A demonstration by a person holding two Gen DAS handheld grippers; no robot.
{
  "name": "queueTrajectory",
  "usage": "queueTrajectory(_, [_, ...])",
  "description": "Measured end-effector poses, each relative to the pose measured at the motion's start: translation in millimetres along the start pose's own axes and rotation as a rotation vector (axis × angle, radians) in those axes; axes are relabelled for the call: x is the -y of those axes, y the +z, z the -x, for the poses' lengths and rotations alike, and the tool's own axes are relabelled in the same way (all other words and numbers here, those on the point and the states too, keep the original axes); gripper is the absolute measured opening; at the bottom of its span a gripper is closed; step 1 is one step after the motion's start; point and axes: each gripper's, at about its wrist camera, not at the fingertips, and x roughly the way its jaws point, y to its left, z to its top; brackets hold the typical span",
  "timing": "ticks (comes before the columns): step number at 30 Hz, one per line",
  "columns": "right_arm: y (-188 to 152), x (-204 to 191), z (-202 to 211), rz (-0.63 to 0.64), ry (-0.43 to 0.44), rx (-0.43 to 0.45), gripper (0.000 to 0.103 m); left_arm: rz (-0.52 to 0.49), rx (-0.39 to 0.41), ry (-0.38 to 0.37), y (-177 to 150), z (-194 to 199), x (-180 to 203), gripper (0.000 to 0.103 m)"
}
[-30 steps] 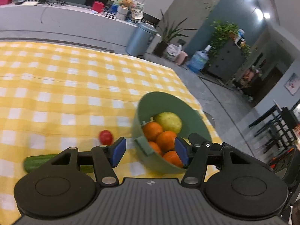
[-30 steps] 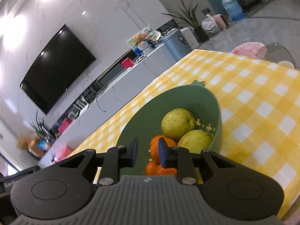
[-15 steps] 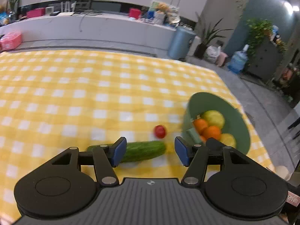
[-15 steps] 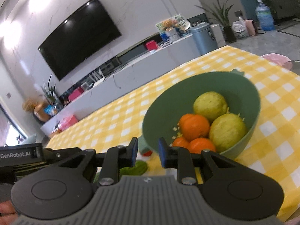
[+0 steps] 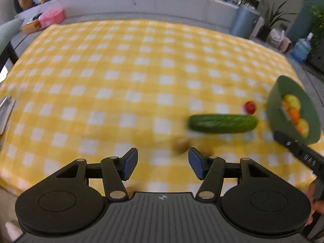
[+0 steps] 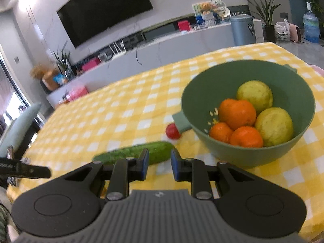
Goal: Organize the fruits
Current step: 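Withdraw both open tools toward the small brown round fruits, then close the left tool on a brown fruit while the right tool grasps another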
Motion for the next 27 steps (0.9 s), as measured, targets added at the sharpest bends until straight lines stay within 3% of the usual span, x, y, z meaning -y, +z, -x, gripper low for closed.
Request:
queueTrajectory(7, [-4.9,1.1,-8.1,-0.011,-0.024,-0.049,0.022,0.055,-0.030,-0.059,-8.6,-4.5,-29.7,0.066])
queueTrajectory(11, [-14.5,-12.2,-15.7,-0.017,0.039,-0.100,0.022,0.051,-0.049,-0.055,-12.5,-7.3,-35.0,0.066])
queueTrajectory(14, [-23.7,-32.9,-28.6,0.055,0.029,-0.153,0.024,0.041,-0.067,-0.052,-15.5,-6.4,-40.2,0.066])
queueTrajectory(17, [-27.7,-45.1,-38.0,0.093,0.048,-0.187,0.042,0.050,-0.085,-0.077,-18.3,-6.6,-50.1,0.065])
queueTrajectory(19, [-30.2,-47.9,-42.2,0.086,0.079,-0.207,0.042,0.063,-0.112,-0.080,-19.8,-10.6,-55.2,0.062])
queueTrajectory(22, [-38.4,-59.0,-48.6,0.152,0.040,-0.240,0.040,0.073,-0.159,-0.071,-23.1,-18.2,-60.1,0.058])
queueTrajectory(27, [-43.6,-65.1,-51.9,0.191,0.011,-0.246,0.027,0.063,-0.194,-0.055,-26.2,-25.1,-59.0,0.055])
